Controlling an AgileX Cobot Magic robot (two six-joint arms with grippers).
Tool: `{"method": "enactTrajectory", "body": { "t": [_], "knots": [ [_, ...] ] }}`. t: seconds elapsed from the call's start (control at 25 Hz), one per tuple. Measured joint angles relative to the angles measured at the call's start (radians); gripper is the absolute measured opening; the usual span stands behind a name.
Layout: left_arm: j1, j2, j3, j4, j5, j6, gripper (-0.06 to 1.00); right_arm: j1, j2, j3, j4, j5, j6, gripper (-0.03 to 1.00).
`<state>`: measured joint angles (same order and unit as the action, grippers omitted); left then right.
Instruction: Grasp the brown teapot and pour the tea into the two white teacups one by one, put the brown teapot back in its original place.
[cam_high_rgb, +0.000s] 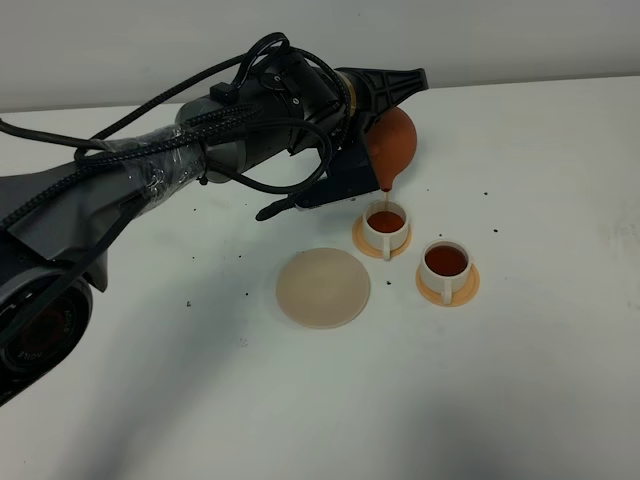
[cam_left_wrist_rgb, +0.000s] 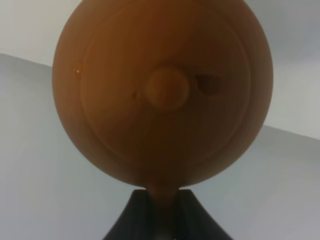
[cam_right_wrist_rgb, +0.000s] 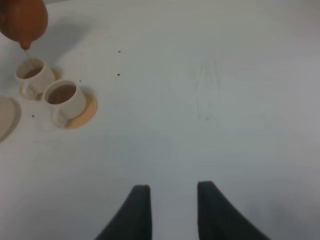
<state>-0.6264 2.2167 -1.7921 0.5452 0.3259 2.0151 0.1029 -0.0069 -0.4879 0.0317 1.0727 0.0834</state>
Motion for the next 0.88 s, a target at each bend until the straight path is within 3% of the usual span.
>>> {"method": "enactTrajectory", "body": {
  "t": [0.88],
  "knots": [
    [0.000,0.000,0.000,0.001,-0.009,0.030,0.13,0.000,0.000,0.000,0.000,0.000,0.000,0.24]
  ]
}}
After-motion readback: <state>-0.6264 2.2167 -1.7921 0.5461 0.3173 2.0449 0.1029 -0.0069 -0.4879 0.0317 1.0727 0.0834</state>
